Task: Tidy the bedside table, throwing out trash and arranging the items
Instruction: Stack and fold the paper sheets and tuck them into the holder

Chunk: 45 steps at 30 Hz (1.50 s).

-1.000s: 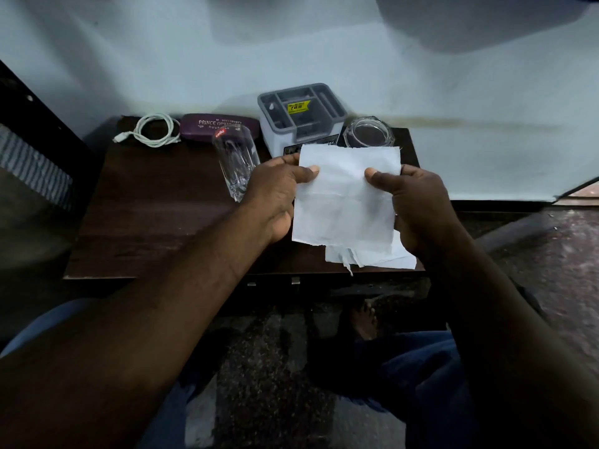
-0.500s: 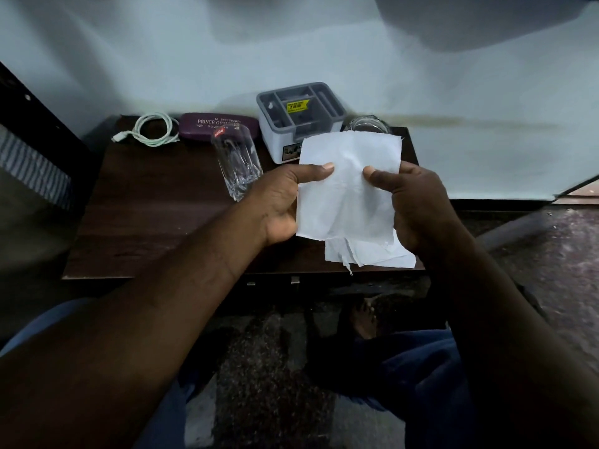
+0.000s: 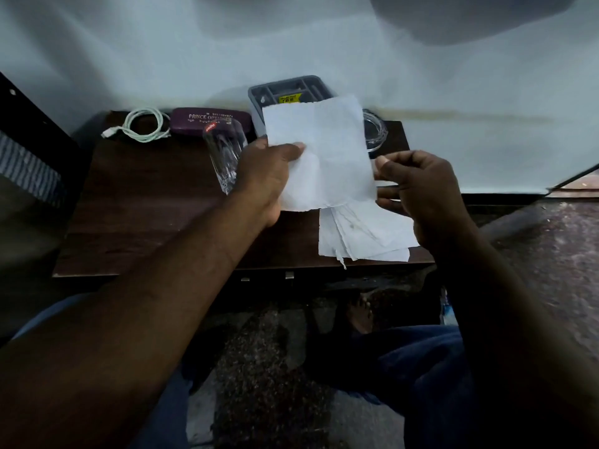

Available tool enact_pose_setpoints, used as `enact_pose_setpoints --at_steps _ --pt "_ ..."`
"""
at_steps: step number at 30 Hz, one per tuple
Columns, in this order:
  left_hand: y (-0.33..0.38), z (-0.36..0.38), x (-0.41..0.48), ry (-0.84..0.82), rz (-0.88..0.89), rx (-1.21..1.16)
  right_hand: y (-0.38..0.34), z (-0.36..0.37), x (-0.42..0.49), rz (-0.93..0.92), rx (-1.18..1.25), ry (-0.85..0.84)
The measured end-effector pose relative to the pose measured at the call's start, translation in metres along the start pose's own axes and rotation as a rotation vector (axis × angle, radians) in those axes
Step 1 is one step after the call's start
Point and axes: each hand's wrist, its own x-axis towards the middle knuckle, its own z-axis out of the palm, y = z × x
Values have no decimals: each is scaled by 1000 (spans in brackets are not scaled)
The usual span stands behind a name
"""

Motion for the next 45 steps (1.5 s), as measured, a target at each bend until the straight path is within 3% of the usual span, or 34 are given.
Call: enact_pose_setpoints --at_steps 9,19,35,45 --pt "-4 -1 -2 63 138 227 28 -4 -3 -81 -904 -131" --pt "1 -6 0 178 242 441 43 2 -11 -178 -1196 -113" --pt "6 -10 -4 177 226 408 37 0 -7 -159 -948 88" --pt "-4 -5 -9 55 132 464 37 -3 -6 -151 -744 125"
